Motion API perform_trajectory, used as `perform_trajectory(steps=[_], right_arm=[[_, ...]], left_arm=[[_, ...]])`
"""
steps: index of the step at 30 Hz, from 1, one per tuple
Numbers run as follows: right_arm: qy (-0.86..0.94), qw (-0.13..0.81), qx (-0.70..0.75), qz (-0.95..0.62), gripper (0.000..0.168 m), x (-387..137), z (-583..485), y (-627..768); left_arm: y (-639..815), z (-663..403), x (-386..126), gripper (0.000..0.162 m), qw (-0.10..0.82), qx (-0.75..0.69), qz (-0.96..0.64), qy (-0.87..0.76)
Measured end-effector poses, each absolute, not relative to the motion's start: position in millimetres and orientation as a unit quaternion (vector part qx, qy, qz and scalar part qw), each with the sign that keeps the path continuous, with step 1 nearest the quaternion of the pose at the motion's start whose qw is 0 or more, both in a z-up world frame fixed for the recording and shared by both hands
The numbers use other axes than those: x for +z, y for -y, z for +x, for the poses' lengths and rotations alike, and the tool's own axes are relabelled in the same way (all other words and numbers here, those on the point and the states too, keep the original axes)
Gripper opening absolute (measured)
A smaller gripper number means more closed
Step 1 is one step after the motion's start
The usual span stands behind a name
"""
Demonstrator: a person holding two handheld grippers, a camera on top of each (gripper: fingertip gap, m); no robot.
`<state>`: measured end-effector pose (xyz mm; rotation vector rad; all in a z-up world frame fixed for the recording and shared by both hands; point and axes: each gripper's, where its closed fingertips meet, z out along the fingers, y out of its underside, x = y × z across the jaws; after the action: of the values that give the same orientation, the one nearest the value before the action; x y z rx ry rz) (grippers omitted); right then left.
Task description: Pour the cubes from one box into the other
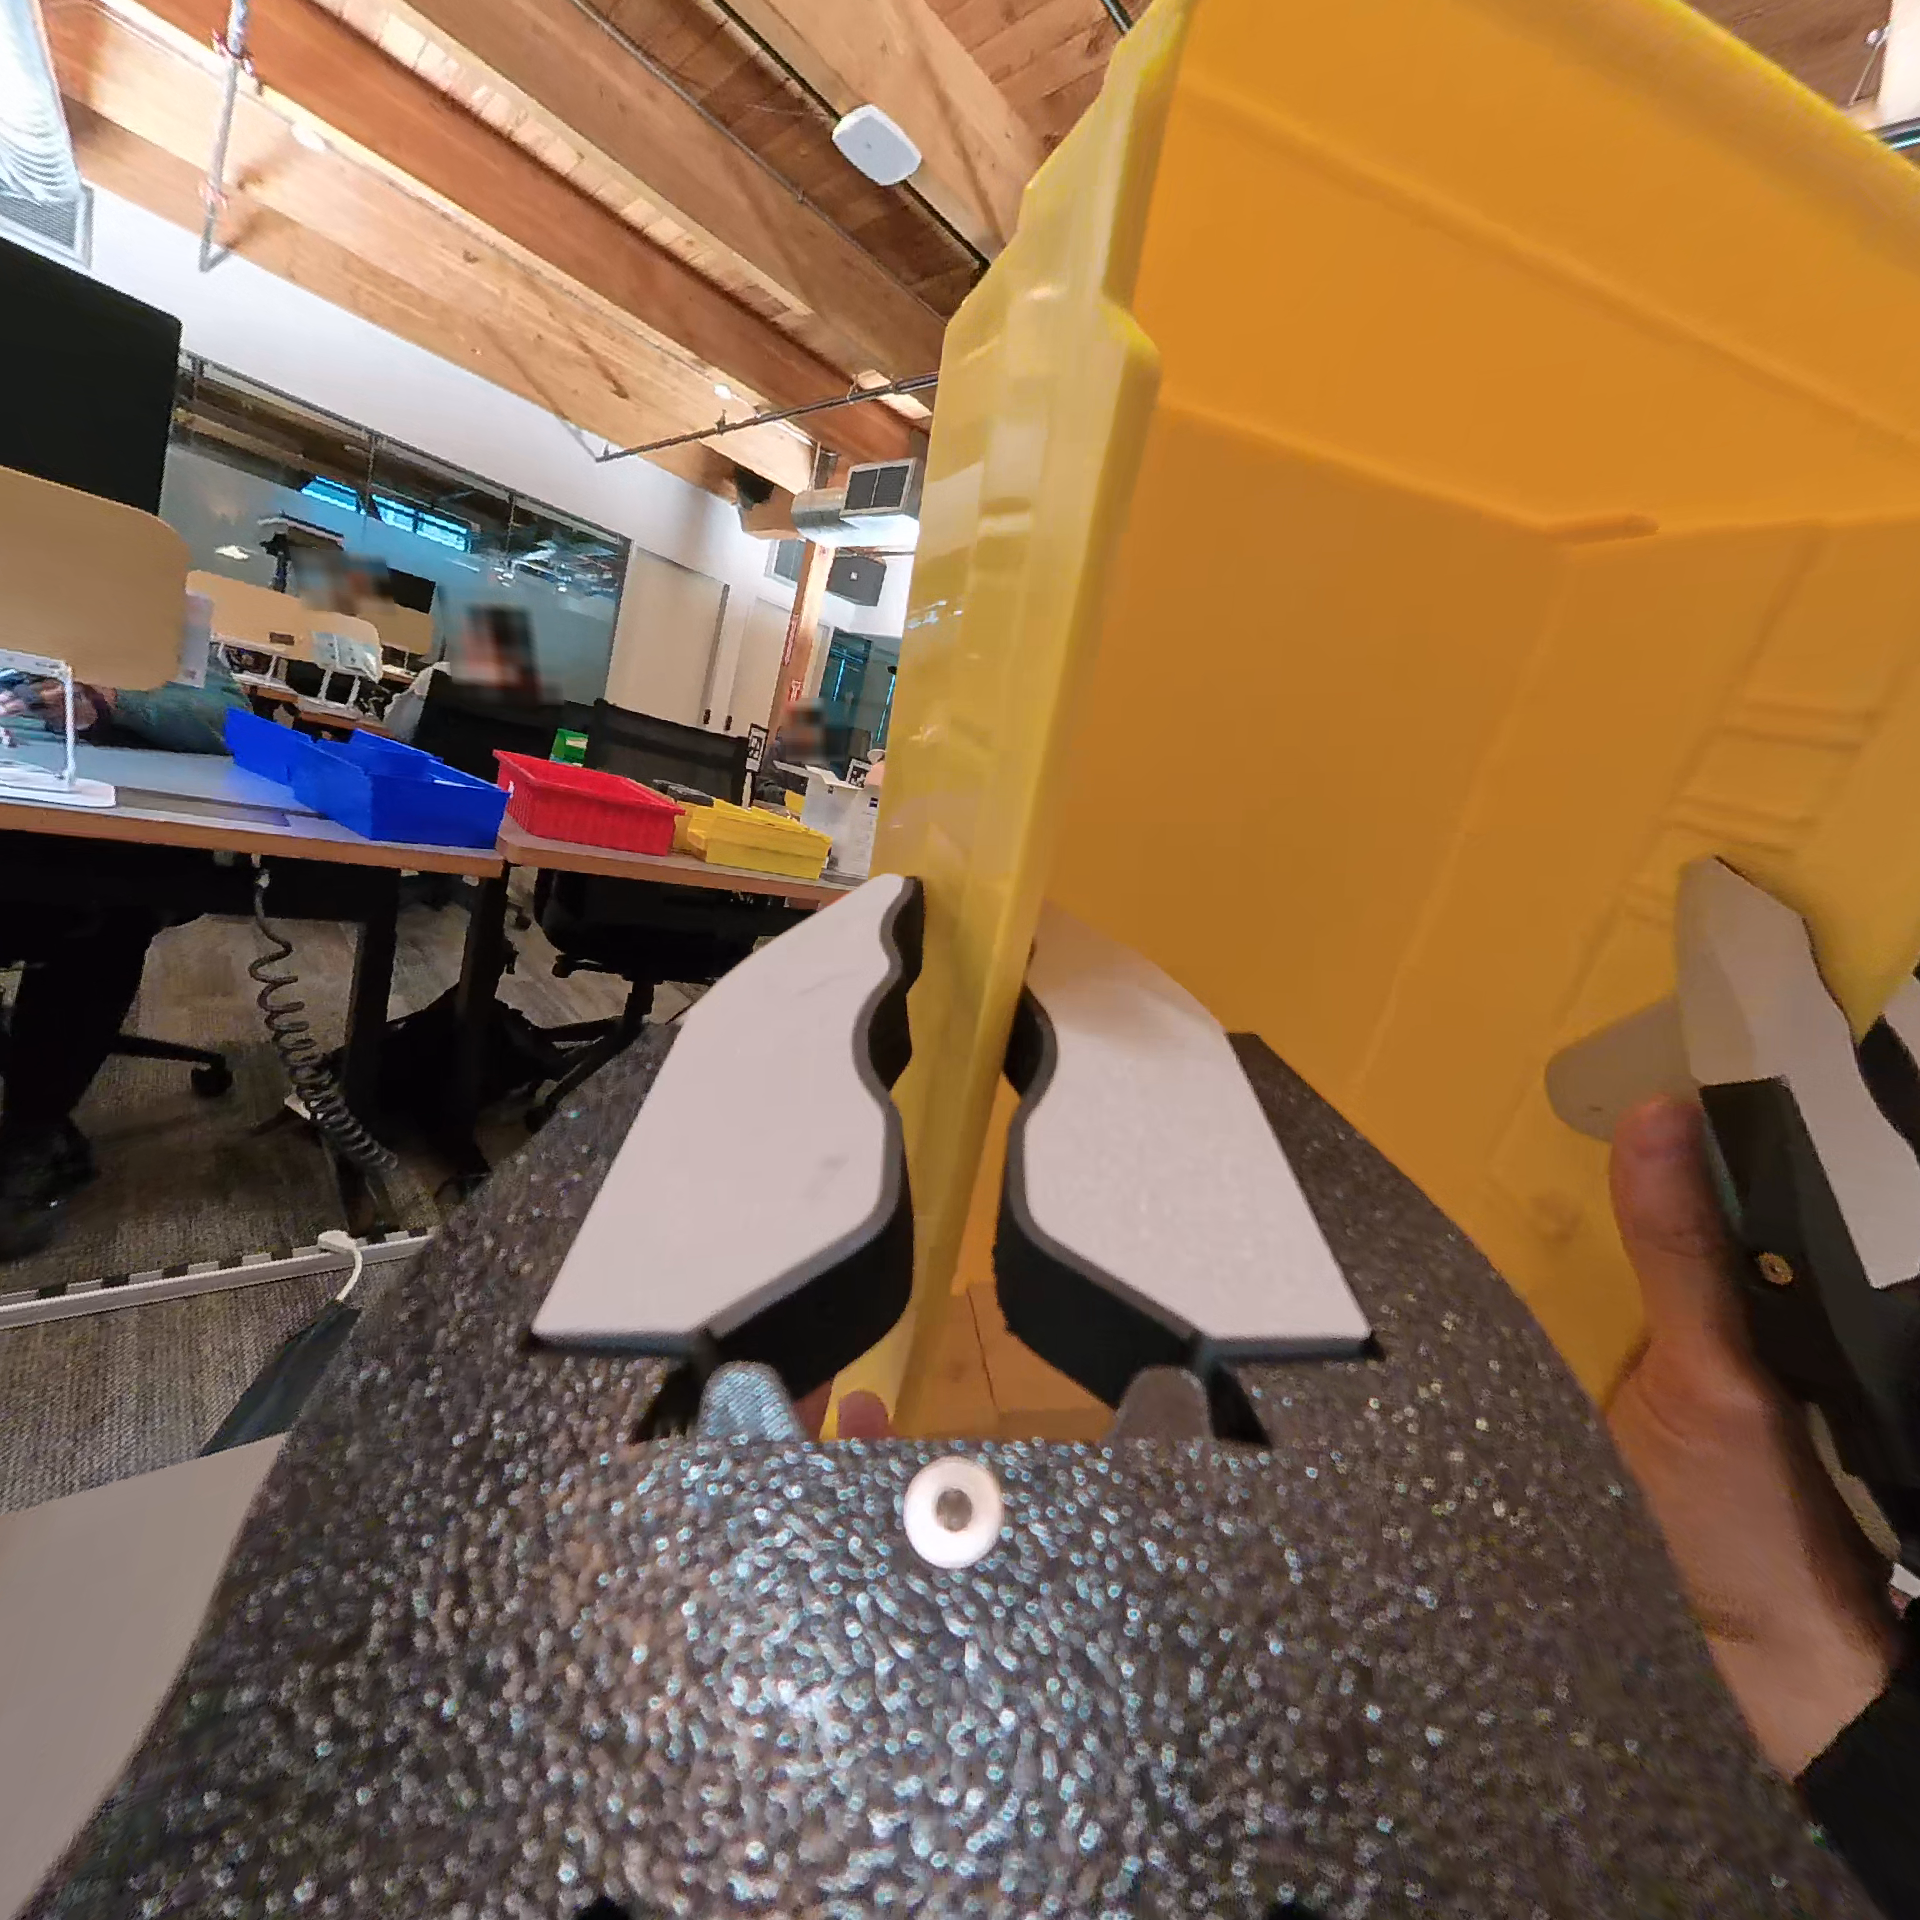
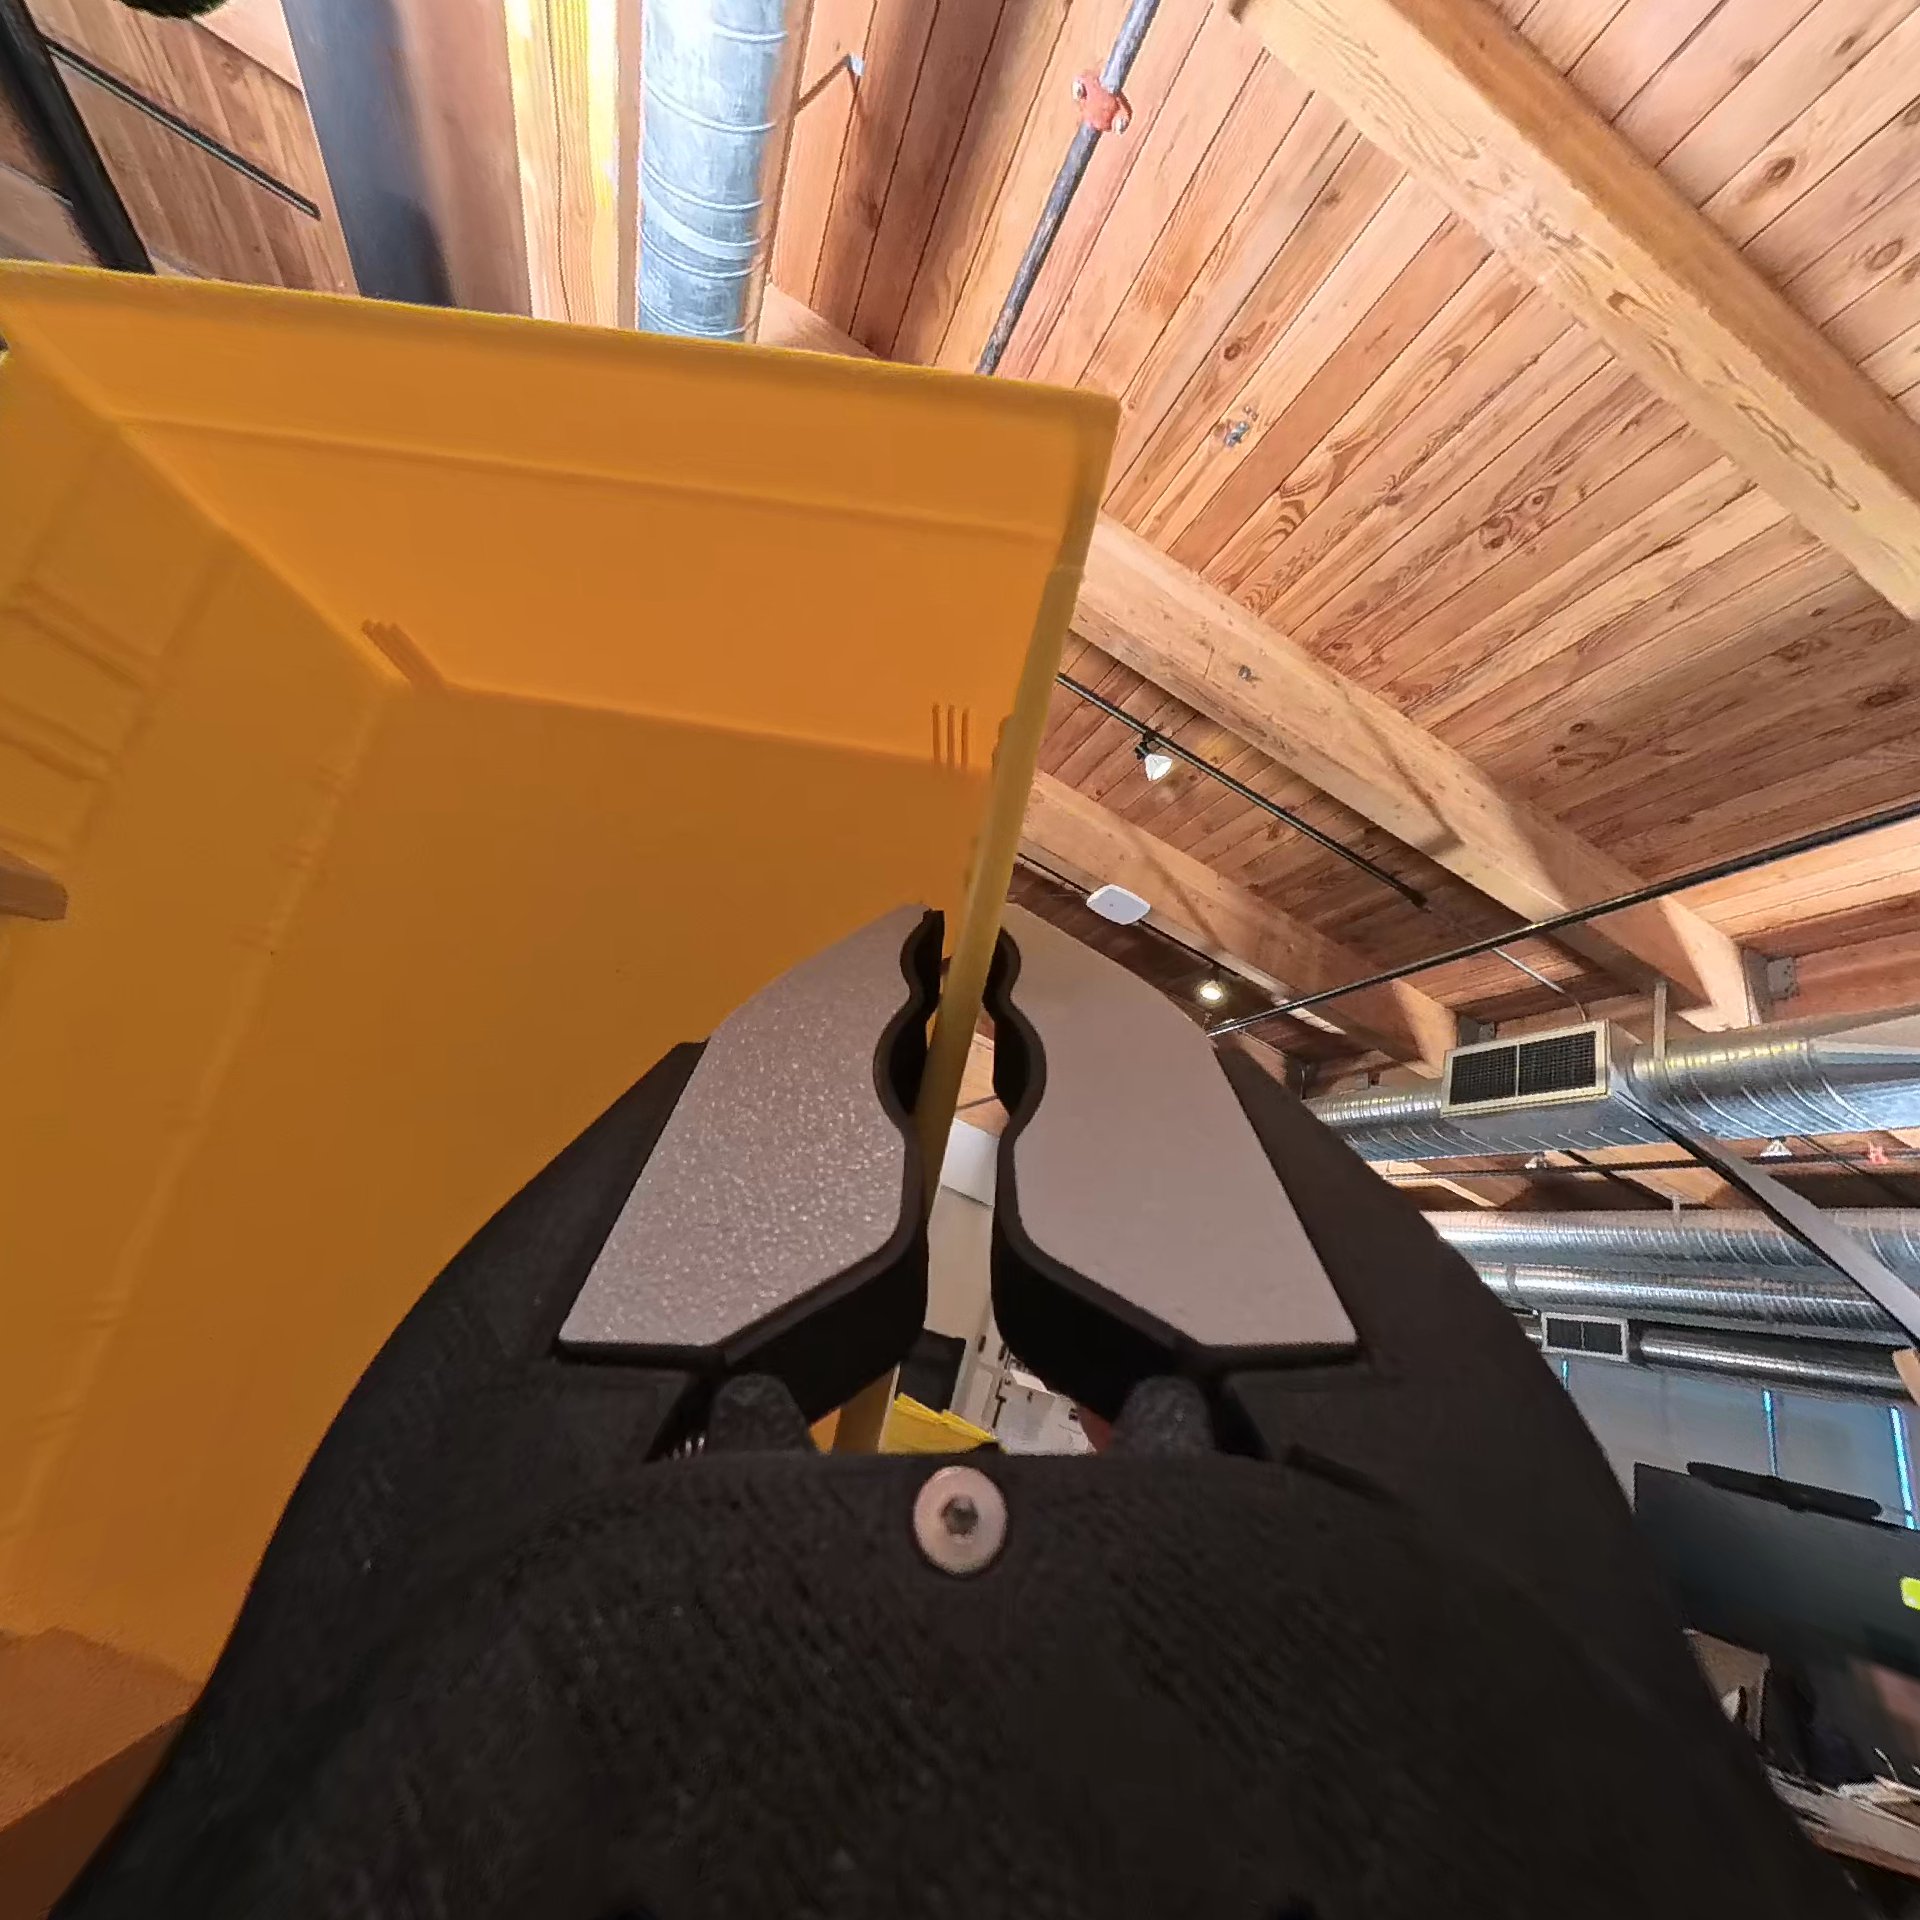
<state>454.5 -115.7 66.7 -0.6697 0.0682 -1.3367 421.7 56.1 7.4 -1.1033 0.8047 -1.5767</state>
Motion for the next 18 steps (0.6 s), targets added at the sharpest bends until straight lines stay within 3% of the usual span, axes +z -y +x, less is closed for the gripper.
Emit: perform_trajectory(steps=[10,18], right_arm=[[-0.028,0.745,-0.608,-0.273,0.007,76,442,126],[-0.051,0.726,-0.597,-0.339,0.007,61,455,117]], left_arm=[[-47,411,23,0.012,0.531,-0.651,-0.422,-0.341],[-53,416,3,0.011,0.527,-0.603,-0.468,-0.374]])
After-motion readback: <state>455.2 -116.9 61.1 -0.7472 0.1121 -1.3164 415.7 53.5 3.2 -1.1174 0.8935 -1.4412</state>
